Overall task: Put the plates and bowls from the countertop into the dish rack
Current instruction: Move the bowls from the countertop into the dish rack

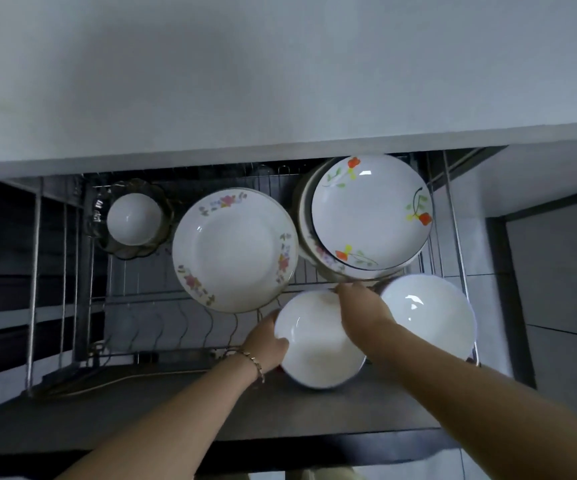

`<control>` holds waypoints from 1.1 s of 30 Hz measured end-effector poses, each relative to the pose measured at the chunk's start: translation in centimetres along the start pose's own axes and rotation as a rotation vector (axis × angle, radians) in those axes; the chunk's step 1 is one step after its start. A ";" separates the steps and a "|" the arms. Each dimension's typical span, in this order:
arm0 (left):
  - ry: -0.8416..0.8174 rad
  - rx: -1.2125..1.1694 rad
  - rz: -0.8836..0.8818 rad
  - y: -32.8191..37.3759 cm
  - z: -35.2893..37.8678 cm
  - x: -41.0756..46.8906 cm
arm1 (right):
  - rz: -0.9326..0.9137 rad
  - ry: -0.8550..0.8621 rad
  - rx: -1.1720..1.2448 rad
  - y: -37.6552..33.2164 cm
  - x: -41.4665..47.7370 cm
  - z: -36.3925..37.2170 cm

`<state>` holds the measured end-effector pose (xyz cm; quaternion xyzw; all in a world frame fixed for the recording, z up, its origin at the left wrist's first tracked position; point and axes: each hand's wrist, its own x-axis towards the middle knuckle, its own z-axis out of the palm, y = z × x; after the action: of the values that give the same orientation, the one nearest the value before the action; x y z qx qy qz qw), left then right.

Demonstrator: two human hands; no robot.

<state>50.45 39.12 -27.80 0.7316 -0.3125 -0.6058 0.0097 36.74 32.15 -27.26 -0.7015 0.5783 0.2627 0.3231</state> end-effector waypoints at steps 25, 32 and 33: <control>-0.075 -0.045 -0.293 0.1 1.6 6.0 | -0.162 -0.137 -0.457 -2.8 1.7 -0.7; -0.100 0.083 -0.199 0.4 -2.2 3.2 | -0.183 -0.095 -0.394 -4.2 0.3 -3.5; -0.061 0.104 -0.141 0.4 -3.6 2.5 | -0.172 -0.107 -0.341 -4.8 0.1 -4.2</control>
<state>53.69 36.33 -28.86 0.7324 -0.2915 -0.6100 -0.0808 41.47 29.53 -23.86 -0.7780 0.4454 0.3652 0.2508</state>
